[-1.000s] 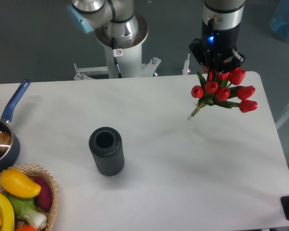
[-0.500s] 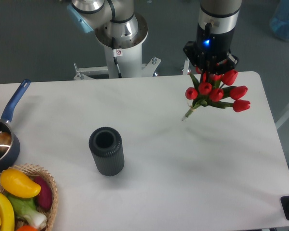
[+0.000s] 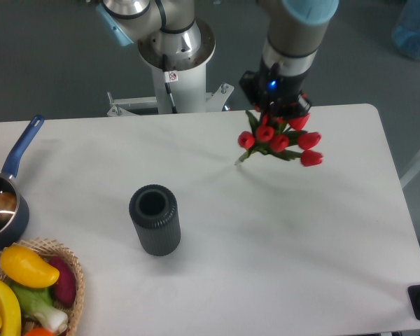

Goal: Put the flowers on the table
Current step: 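Swing the tulips blooms-down and lower them onto the table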

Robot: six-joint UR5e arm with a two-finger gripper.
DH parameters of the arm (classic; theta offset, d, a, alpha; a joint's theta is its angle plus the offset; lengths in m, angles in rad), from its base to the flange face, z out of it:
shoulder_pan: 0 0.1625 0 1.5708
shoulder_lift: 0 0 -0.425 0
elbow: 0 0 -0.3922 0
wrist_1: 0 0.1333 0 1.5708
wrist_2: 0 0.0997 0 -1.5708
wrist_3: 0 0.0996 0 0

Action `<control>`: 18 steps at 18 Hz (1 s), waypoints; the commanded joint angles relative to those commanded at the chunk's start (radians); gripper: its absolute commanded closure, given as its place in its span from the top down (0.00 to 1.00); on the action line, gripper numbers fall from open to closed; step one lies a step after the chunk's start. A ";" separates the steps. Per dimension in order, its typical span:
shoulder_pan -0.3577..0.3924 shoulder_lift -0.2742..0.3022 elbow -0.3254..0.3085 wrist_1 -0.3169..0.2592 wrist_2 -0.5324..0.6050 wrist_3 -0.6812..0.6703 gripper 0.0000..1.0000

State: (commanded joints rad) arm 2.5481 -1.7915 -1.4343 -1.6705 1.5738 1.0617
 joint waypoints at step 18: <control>-0.029 -0.131 0.000 0.101 0.008 -0.034 0.00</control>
State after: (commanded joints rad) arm 2.5188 -1.9220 -1.4343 -1.5695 1.5815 1.0278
